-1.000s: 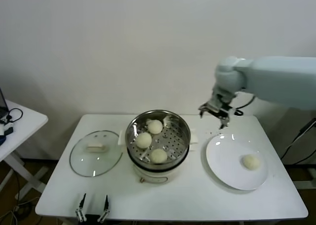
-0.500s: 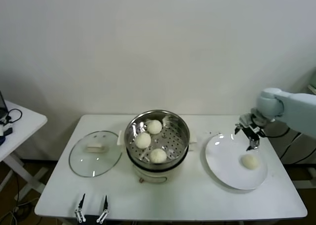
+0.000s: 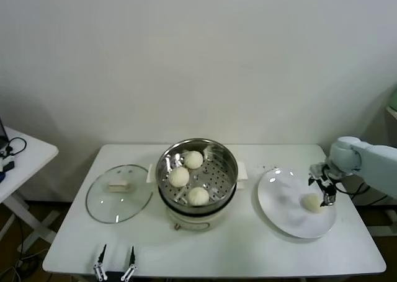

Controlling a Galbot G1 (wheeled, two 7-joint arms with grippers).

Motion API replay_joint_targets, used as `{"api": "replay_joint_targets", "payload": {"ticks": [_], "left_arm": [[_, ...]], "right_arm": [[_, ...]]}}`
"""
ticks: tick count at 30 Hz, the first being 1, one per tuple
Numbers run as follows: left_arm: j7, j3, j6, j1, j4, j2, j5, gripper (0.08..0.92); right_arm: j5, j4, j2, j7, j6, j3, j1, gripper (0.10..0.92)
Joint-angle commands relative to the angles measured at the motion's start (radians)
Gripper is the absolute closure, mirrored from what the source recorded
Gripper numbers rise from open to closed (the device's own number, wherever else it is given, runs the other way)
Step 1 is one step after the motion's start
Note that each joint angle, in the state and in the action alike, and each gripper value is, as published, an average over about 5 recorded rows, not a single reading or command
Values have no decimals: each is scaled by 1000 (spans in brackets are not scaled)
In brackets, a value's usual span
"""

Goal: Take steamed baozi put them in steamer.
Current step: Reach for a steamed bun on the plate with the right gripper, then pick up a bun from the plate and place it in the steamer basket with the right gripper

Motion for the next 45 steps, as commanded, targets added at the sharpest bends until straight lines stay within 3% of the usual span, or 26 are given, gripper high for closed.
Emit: {"api": "replay_joint_targets", "payload": {"ticks": [1,9,16,20,26,32,38,45], "left_arm": [[-1,1,-1,1,17,4,10,177],[-9,0,-2,-4,21,5,14,177],[-13,-2,0,-7,22,4,16,177],[-16,-3,1,-9,22,3,19,177],[-16,0,1,-8,13,1,21,177],[-16,4,-1,-8,7,2,17,177],[-16,5,-2,-10,2,1,14,177],[-14,10,-1,-13,-1,-1,14,177]], "right_arm": [[-43,-47,-11,12,-25,150,-166,203],[-46,-50,-1,20,-35,172,-171,229],[-29,-10,-19,2,-38,140,-122,416],[82,72,-25,-13,-46,-33,109,486],[323,221,51,-50,-53,-388,598,509],[506,315,189,-68,-65,-476,877,522],[614,424,266,-22,-177,-377,881,517],[617,453,343,100,-327,-175,623,523]]}}
